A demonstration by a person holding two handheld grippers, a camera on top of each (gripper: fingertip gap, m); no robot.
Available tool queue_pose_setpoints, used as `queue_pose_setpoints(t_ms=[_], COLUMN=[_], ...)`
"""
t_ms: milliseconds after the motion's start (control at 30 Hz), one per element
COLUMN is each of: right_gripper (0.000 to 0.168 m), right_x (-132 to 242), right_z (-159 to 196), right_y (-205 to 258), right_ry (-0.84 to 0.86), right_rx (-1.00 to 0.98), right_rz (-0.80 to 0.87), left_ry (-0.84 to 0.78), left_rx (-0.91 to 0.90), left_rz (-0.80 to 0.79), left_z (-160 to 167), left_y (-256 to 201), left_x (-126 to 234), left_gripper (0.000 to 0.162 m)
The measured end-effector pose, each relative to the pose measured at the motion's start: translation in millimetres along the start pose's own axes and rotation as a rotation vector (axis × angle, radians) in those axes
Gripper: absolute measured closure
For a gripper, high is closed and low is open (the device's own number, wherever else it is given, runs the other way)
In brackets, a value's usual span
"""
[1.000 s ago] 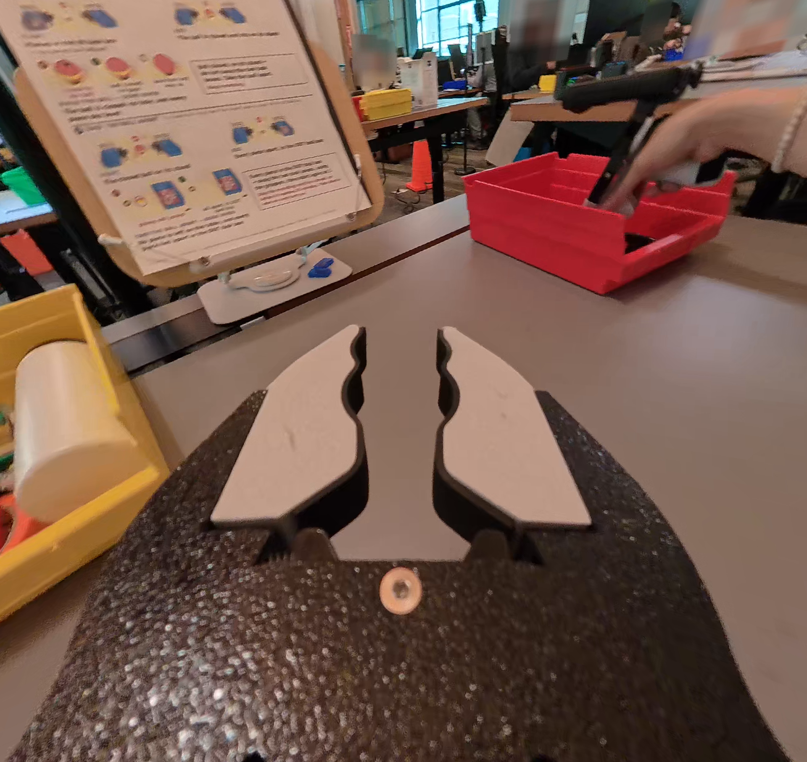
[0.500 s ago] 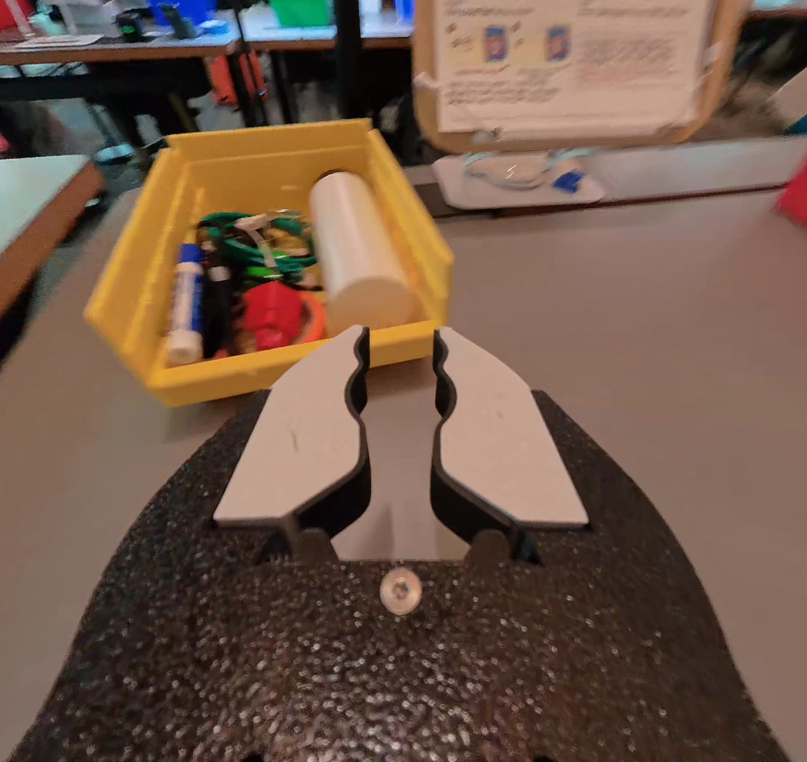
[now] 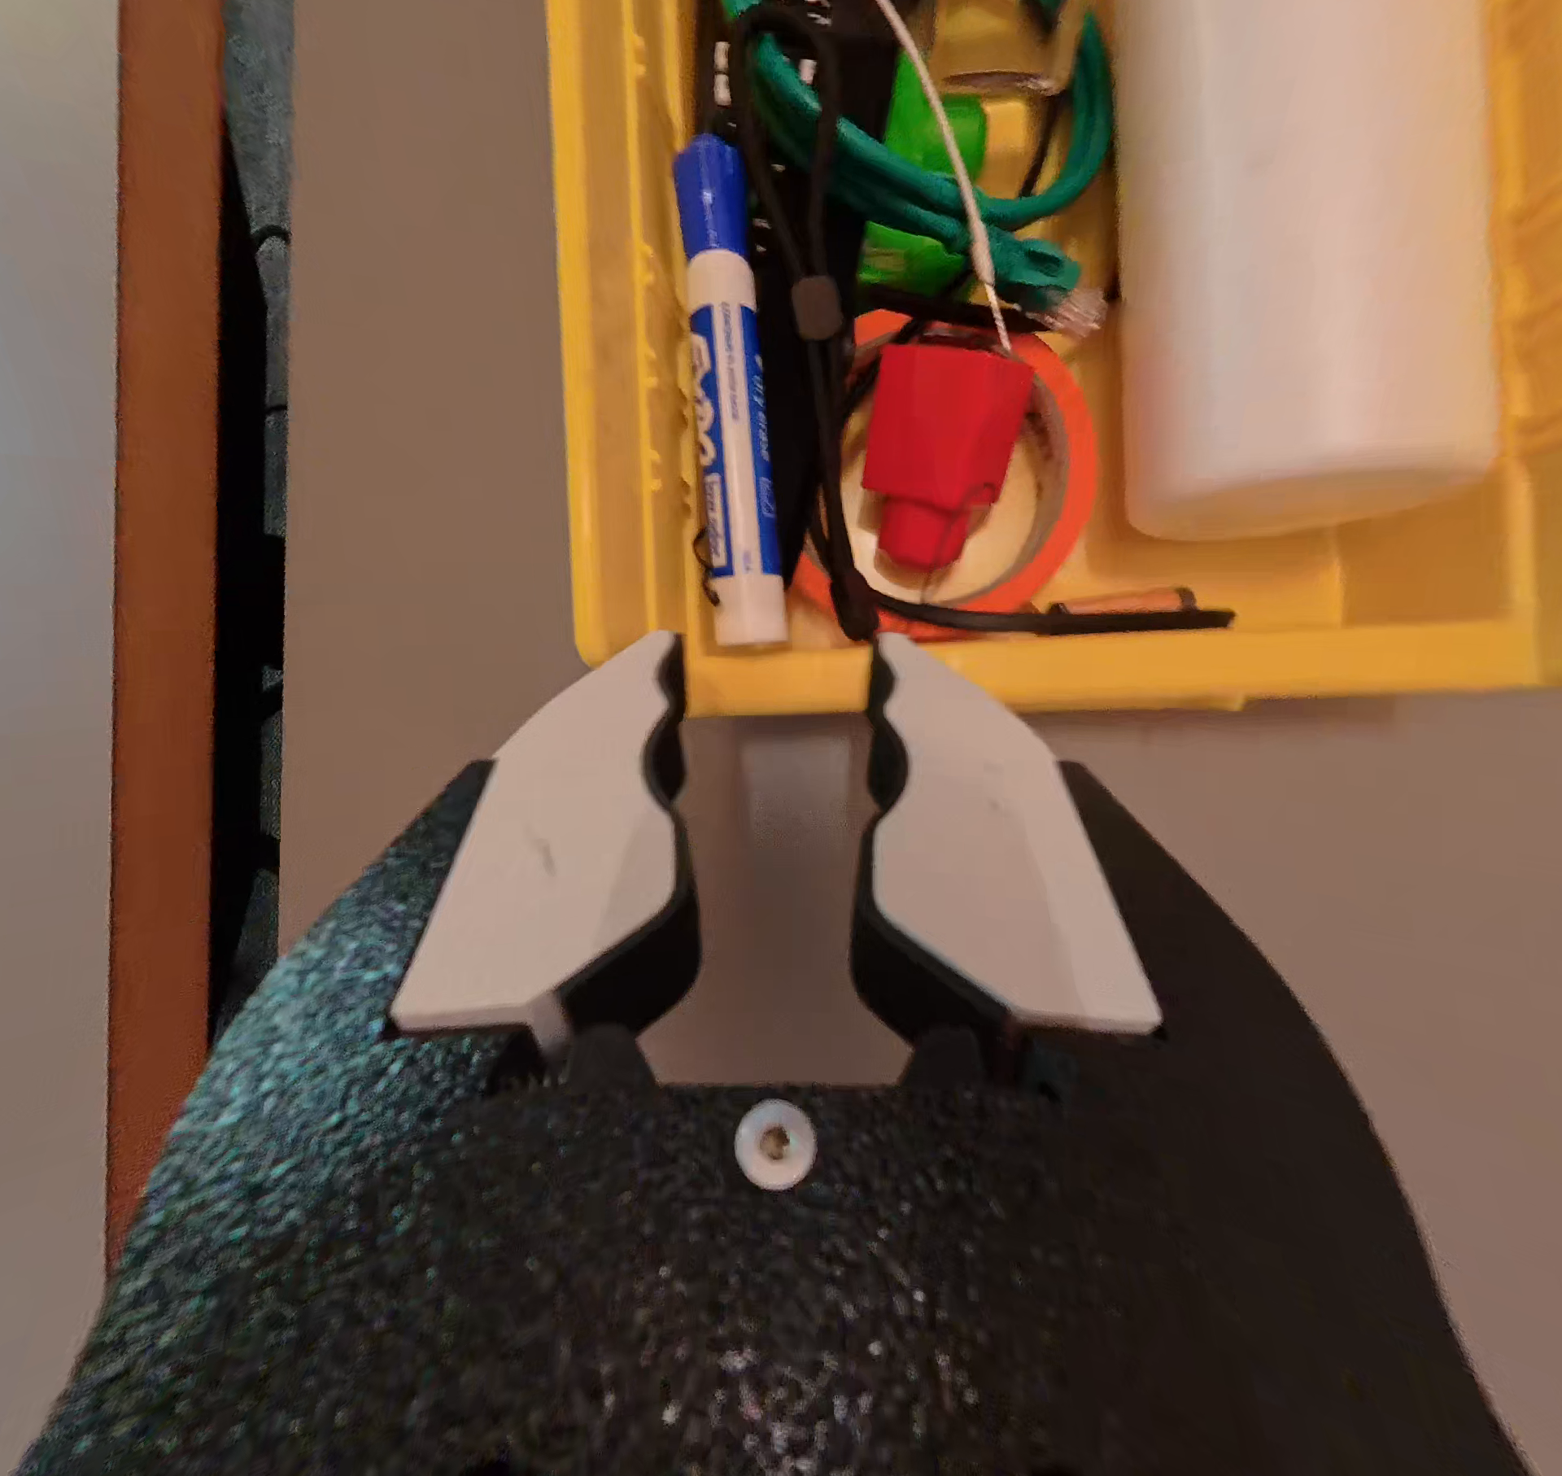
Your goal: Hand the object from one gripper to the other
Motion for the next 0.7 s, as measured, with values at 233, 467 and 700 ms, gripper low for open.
queue_pose_setpoints(t_ms=[233, 467, 700], right_gripper=[0.103, 0.103, 0.103], right_x=[0, 1, 0], right_z=[4, 6, 9], right_y=[-2, -3, -4], right_ry=[0.020, 0.015, 0.025], right_rx=[0.004, -0.001, 0.008], right_rz=[-0.020, -0.041, -0.056], left_ry=[0.059, 0.136, 0.216], left_rx=[0.025, -0.095, -0.197], left_rz=[-0.082, -0.264, -0.342], left_z=[-5, -10, -6], left_y=[-4, -10, -10], left_x=[-22, -33, -46], left_gripper=[0.133, 0.144, 0.143])
Point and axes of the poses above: each gripper's, where its closed fingertips meet, x back along the fingers, z out of its underside, y = z × x across the jaws, the point moved 8 cm from there along x, back along the fingers, and after that the axes turned 6 degrees about -x, right-handed, at the moved point
